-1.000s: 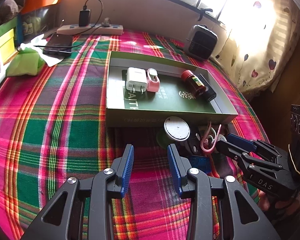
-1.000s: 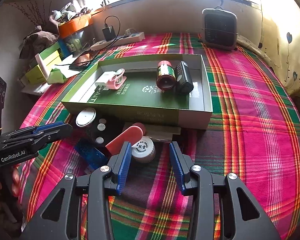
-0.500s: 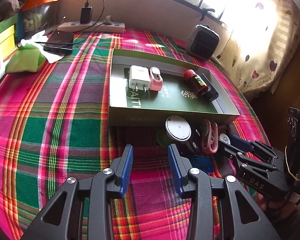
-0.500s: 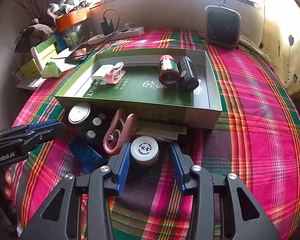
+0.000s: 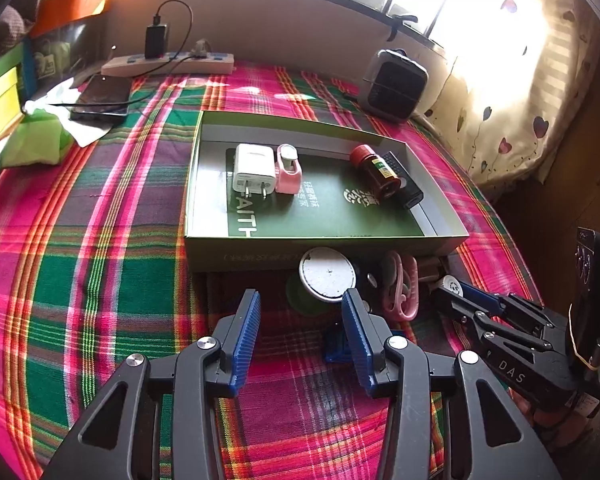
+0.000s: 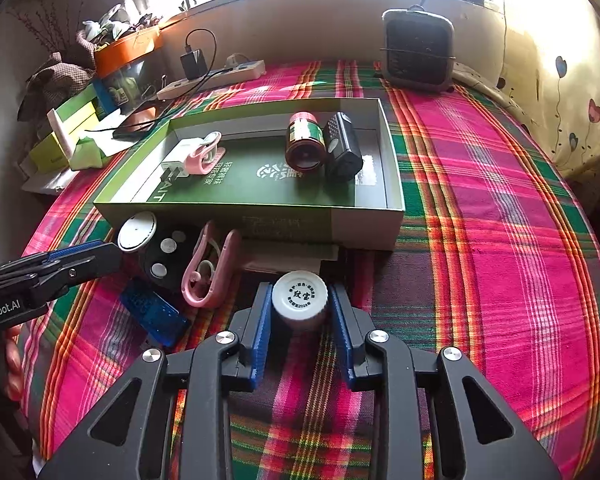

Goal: Organize rigid objects
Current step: 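Move the left tool to the white round container while the right tool approaches the white-capped jar, then grasp the white round container with the left tool while the right tool grasps the white-capped jar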

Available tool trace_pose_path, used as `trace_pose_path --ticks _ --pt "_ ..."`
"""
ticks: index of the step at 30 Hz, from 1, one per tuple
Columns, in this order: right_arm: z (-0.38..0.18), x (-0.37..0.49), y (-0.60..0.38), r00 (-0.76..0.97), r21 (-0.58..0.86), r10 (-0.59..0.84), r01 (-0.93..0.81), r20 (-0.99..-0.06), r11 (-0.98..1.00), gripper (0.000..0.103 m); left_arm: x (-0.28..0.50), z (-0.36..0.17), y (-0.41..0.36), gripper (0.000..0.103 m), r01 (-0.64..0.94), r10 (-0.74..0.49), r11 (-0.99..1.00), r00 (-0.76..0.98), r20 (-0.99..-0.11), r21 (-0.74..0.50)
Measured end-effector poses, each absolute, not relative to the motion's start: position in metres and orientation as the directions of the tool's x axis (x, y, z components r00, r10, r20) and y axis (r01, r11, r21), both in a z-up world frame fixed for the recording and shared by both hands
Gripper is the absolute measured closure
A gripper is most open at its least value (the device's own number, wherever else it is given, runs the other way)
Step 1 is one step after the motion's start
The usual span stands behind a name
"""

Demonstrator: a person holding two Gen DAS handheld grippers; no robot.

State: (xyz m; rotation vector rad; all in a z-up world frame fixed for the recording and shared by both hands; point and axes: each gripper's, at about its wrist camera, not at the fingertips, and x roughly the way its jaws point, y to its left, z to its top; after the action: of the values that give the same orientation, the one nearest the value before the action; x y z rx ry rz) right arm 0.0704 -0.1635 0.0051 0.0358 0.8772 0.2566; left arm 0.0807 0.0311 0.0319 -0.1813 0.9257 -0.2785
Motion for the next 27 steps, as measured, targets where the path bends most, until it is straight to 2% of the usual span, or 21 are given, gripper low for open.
trace_pose_path --ticks 27 --pt "0.005 0.063 -0.183 0.614 0.178 0.256 -0.187 -0.747 0.966 0.073 0.101 0.03 0.009 0.061 0.13 -0.198 0.98 0.593 -0.78 -0.15"
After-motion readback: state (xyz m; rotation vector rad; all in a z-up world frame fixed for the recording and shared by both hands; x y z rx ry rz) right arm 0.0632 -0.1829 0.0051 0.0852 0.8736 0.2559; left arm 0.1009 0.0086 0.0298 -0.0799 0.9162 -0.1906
